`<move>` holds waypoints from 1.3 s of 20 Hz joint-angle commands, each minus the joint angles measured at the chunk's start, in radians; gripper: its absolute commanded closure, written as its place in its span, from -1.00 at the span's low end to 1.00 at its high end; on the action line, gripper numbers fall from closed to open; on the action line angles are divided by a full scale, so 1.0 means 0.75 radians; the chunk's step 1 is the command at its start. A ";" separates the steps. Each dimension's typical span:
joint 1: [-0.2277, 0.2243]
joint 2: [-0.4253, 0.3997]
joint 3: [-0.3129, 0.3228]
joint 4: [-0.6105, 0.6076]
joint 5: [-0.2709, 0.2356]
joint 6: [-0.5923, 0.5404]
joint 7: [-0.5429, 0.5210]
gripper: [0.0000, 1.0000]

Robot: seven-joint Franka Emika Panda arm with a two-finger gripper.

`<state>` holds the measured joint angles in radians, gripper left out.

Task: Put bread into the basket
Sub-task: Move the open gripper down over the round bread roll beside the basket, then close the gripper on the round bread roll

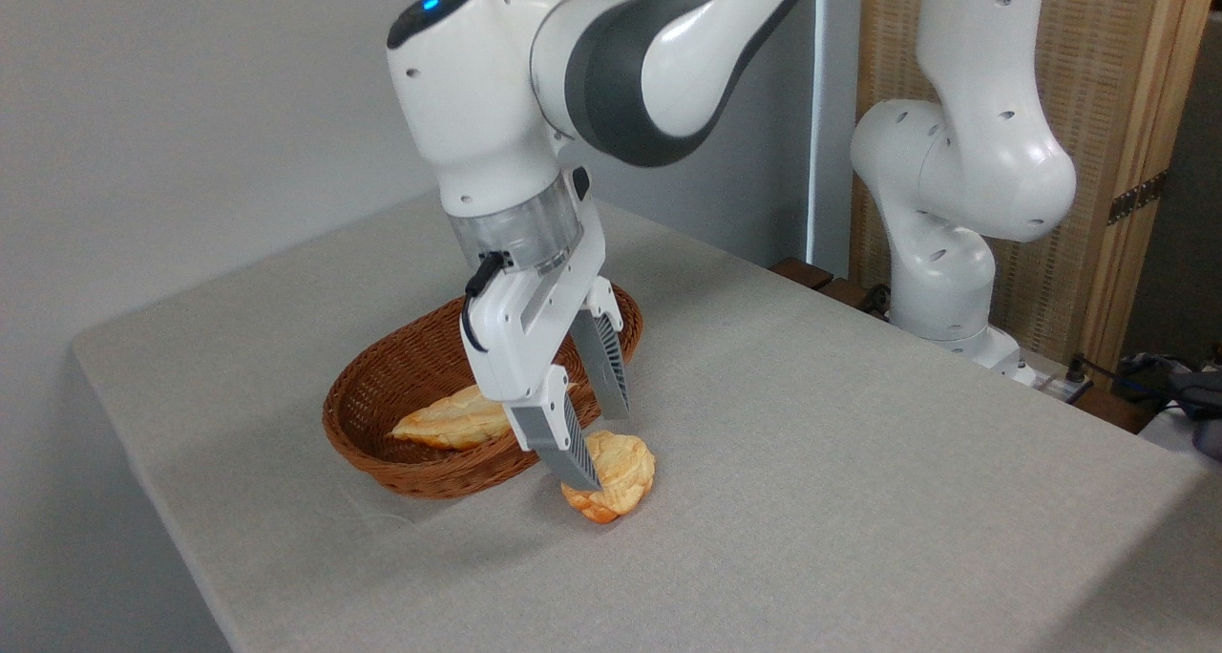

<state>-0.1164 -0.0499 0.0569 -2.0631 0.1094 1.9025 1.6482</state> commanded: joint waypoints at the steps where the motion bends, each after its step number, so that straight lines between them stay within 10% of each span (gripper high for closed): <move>1: -0.006 -0.005 0.008 -0.037 0.024 0.053 0.024 -1.00; 18: -0.027 0.013 0.008 -0.074 0.059 0.059 0.101 -0.95; 22: -0.027 0.011 0.010 -0.074 0.057 0.055 0.089 -0.23; 26: -0.027 0.011 0.010 -0.072 0.057 0.043 0.091 -0.02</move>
<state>-0.1332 -0.0362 0.0574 -2.1077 0.1340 1.9251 1.7093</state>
